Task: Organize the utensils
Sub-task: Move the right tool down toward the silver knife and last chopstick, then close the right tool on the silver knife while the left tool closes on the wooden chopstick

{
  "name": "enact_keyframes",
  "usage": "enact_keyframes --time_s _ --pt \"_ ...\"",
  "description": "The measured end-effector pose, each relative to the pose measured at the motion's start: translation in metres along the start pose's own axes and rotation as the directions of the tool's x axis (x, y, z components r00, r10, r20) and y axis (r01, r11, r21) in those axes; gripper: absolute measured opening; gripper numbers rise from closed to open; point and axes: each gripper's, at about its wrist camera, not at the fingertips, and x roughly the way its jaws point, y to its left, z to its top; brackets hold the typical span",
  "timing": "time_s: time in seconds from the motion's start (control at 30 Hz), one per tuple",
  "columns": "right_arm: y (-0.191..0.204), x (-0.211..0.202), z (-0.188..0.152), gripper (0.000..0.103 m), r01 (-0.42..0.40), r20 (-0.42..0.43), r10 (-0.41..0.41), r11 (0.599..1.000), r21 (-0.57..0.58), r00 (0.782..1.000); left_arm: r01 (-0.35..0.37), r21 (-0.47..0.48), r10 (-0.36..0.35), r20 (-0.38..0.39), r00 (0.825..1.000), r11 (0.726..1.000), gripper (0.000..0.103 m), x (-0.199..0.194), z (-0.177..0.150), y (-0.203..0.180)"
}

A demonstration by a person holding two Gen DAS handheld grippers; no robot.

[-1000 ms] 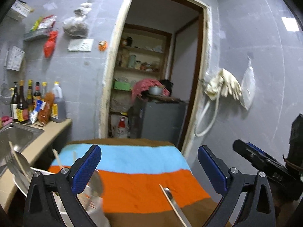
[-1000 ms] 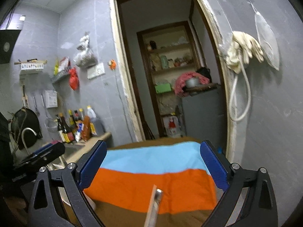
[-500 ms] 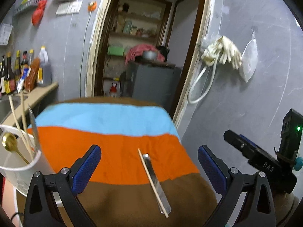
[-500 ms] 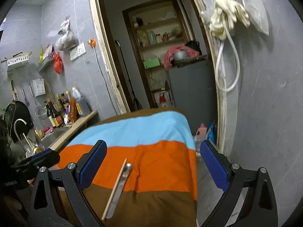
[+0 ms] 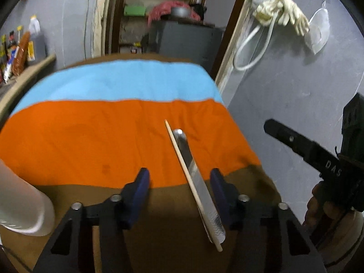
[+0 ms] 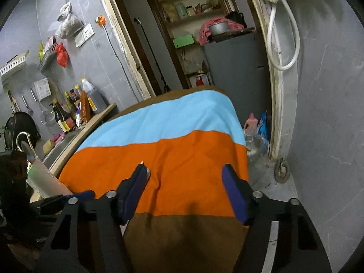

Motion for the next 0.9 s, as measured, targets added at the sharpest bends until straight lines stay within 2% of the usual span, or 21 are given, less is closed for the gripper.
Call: enact_keyframes --time_s 0.1,0.2,0.43,0.57,0.67,0.9 --pt "0.001 0.006 -0.002 0.059 -0.008 -0.011 0.008 1.000 -0.009 1.000 0.024 -0.010 -0.025 -0.045 0.999 1.000 0.038 0.011 -0.002 -0.001" --pt "0.003 0.010 -0.003 0.059 -0.016 -0.022 0.016 1.000 -0.015 1.000 0.010 -0.025 -0.013 -0.102 0.995 1.000 0.027 0.024 -0.003 -0.001" --pt "0.000 0.017 -0.007 0.059 -0.031 -0.060 0.031 0.999 -0.005 0.998 -0.009 -0.090 -0.003 -0.133 0.991 0.996 0.007 0.037 0.004 0.004" --pt "0.001 0.026 -0.011 0.059 -0.054 -0.101 0.053 0.999 -0.004 0.993 -0.013 -0.138 -0.008 -0.145 0.989 0.990 0.006 0.040 0.008 0.012" --pt "0.006 0.035 -0.014 0.057 -0.081 -0.136 0.078 0.997 -0.016 0.988 -0.037 -0.146 0.017 -0.135 0.991 0.989 0.005 0.035 0.007 0.018" --pt "0.025 0.065 -0.023 0.038 -0.171 -0.252 0.155 0.984 -0.044 0.955 -0.104 -0.159 0.084 -0.126 0.988 0.982 0.005 0.017 -0.001 0.037"
